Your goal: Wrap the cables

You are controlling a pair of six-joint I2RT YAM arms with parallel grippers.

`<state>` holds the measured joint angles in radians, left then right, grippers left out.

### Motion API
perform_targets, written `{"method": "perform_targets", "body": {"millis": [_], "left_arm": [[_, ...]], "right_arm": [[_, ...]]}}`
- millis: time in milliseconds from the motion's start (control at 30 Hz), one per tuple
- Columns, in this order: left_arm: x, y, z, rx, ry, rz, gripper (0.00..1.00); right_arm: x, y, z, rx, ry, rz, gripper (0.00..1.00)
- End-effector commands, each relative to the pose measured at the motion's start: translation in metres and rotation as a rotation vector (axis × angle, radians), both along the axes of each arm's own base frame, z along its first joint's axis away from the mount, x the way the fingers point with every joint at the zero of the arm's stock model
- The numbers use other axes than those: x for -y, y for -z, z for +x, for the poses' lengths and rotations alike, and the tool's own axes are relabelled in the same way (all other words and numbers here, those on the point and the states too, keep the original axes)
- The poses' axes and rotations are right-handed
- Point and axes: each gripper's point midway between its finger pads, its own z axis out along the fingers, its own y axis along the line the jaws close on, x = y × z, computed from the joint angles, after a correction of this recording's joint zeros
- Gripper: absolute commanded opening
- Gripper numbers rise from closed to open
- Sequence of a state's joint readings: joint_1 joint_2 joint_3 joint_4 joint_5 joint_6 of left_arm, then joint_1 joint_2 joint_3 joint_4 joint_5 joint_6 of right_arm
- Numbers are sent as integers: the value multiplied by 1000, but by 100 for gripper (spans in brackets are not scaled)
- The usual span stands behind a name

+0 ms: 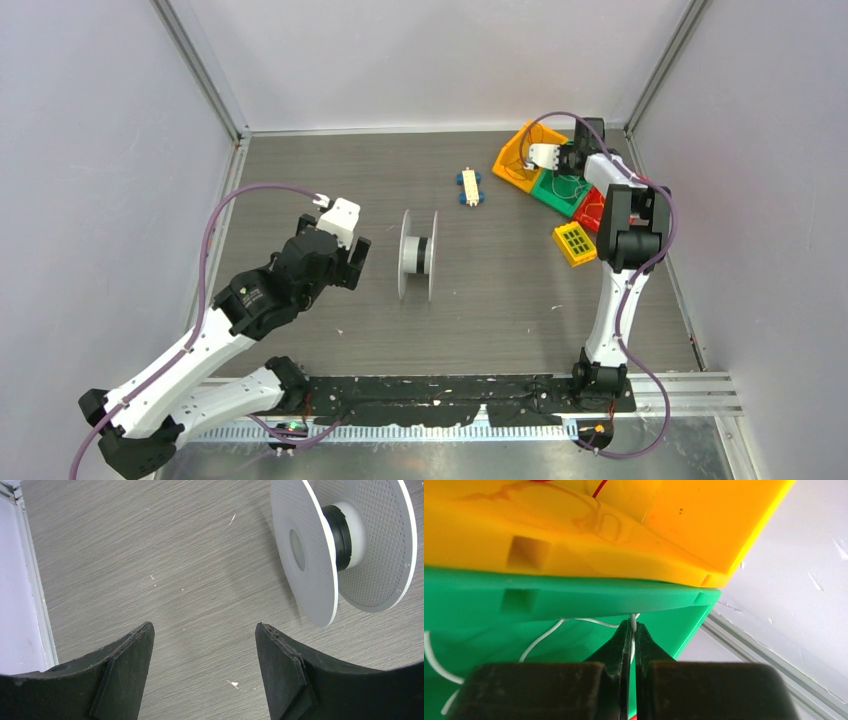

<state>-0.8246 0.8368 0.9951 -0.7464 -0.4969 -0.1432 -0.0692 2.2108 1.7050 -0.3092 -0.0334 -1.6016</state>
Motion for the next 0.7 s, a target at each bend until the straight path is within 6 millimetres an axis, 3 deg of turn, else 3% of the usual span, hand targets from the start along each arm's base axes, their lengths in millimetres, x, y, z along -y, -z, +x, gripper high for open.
{"method": "perform_targets", "body": {"millis": [0, 100, 200, 300, 400, 433, 667], "left_arm": [[4, -15, 6, 54, 0, -31, 75], [4, -16, 6, 54, -2, -33, 75], [3, -16, 6, 53, -10, -32, 75], [1, -17, 6, 54, -17, -33, 75], [1, -17, 6, 57, -18, -36, 75], [0, -15, 6, 56, -21, -29, 75], [-6, -10, 8, 56, -51, 0, 75]], "right_arm": [[1, -53, 14, 190, 18, -4, 5], [-3, -93, 19, 334, 60, 62, 5], [-8, -159, 18, 504, 112, 154, 5], [-16, -210, 12, 625, 159, 228, 5], [-20, -266, -4, 721, 209, 237, 5], [-28, -277, -7, 741, 216, 256, 5], [-69, -405, -64, 923, 235, 530, 5]]}}
